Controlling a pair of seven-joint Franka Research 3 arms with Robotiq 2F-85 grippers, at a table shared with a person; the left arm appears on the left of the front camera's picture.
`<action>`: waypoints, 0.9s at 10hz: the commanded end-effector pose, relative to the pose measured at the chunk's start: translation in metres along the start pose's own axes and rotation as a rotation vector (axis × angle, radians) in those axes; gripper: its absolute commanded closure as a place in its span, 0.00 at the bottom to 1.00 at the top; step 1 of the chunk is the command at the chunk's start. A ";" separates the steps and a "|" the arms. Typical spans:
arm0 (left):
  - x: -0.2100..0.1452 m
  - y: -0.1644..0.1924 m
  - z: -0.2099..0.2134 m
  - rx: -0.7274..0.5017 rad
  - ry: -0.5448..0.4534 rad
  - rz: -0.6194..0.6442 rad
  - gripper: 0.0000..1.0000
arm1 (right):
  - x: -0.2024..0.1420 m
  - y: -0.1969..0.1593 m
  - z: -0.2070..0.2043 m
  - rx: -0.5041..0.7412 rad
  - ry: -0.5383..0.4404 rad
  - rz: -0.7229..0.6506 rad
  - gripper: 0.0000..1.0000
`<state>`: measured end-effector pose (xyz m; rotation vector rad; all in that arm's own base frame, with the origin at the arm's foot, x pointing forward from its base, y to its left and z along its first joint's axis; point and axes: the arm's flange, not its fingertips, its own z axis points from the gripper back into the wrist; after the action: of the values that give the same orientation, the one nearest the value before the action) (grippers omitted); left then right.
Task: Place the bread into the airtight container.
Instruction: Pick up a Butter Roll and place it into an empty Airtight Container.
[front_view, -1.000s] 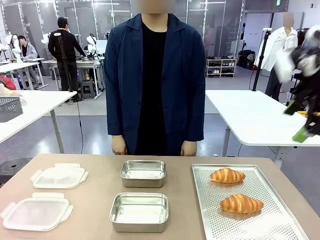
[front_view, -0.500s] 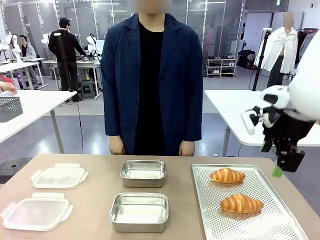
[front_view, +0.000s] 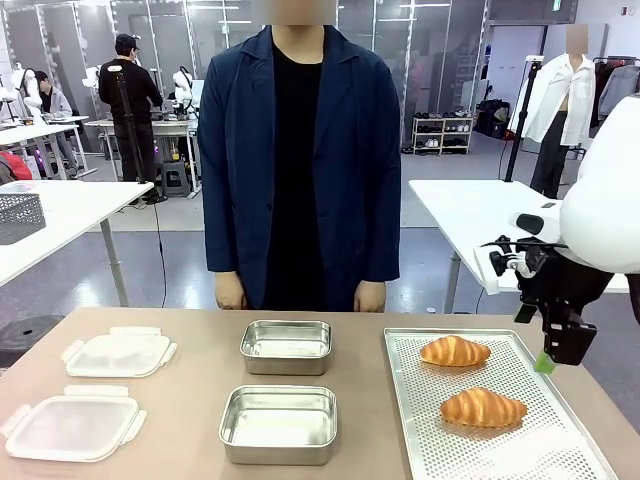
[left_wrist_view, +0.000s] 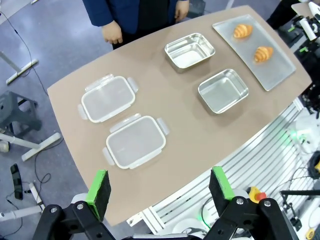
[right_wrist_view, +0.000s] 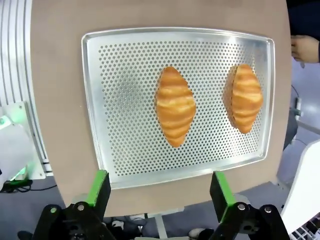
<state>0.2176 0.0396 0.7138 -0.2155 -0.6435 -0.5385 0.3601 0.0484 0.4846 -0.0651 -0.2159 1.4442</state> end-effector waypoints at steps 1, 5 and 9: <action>0.001 -0.001 0.000 -0.002 0.001 -0.007 0.00 | -0.001 -0.001 0.004 0.002 0.005 0.013 0.00; 0.001 -0.001 0.000 -0.002 0.001 -0.007 0.00 | 0.011 -0.016 -0.035 0.022 -0.023 0.086 0.00; 0.001 -0.001 0.000 -0.002 0.001 -0.007 0.00 | 0.021 -0.033 -0.095 0.060 -0.009 0.064 0.00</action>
<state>0.2176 0.0396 0.7138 -0.2153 -0.6435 -0.5384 0.3995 0.0720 0.4097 -0.0275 -0.1608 1.4968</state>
